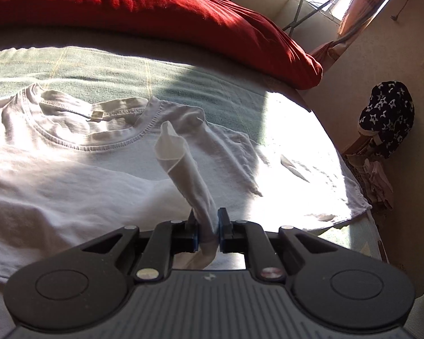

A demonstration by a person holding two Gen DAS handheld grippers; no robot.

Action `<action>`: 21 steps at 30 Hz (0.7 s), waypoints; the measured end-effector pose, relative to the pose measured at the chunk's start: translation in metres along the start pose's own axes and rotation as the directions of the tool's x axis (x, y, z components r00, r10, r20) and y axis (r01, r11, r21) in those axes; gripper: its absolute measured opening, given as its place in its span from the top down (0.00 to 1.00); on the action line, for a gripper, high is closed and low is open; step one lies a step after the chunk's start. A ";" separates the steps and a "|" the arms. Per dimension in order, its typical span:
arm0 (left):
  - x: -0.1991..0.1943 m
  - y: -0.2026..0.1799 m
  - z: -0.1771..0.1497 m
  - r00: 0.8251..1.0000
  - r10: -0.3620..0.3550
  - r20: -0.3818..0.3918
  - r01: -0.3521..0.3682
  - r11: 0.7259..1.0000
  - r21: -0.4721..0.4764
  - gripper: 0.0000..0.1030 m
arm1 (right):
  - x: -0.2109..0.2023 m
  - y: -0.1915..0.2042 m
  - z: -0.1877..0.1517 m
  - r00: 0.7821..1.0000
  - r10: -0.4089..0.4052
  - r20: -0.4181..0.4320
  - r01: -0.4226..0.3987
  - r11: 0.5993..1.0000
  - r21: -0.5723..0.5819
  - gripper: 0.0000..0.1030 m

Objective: Fold clothes
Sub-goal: 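Lift the cuff and carry the shirt side over the body with the left gripper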

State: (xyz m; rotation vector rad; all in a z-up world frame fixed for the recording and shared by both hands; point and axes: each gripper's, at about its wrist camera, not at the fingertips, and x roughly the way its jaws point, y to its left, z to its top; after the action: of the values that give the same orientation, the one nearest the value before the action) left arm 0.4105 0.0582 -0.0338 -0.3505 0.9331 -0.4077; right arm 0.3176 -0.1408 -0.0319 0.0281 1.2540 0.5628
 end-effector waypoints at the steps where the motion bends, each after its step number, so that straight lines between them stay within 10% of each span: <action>1: 0.002 0.000 0.000 1.000 0.004 -0.001 -0.004 1.000 0.002 0.90 | 0.001 0.001 0.000 1.000 0.001 0.000 -0.001 1.000 -0.001 0.00; 21: 0.005 -0.012 0.020 0.994 0.021 0.103 -0.024 0.999 0.027 0.89 | 0.007 0.010 -0.007 1.000 0.004 -0.010 -0.004 1.000 -0.011 0.00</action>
State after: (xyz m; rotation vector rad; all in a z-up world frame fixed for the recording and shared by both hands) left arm 0.4276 0.0481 -0.0206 -0.3322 0.8294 -0.3785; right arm 0.3092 -0.1309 -0.0373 0.0179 1.2610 0.5740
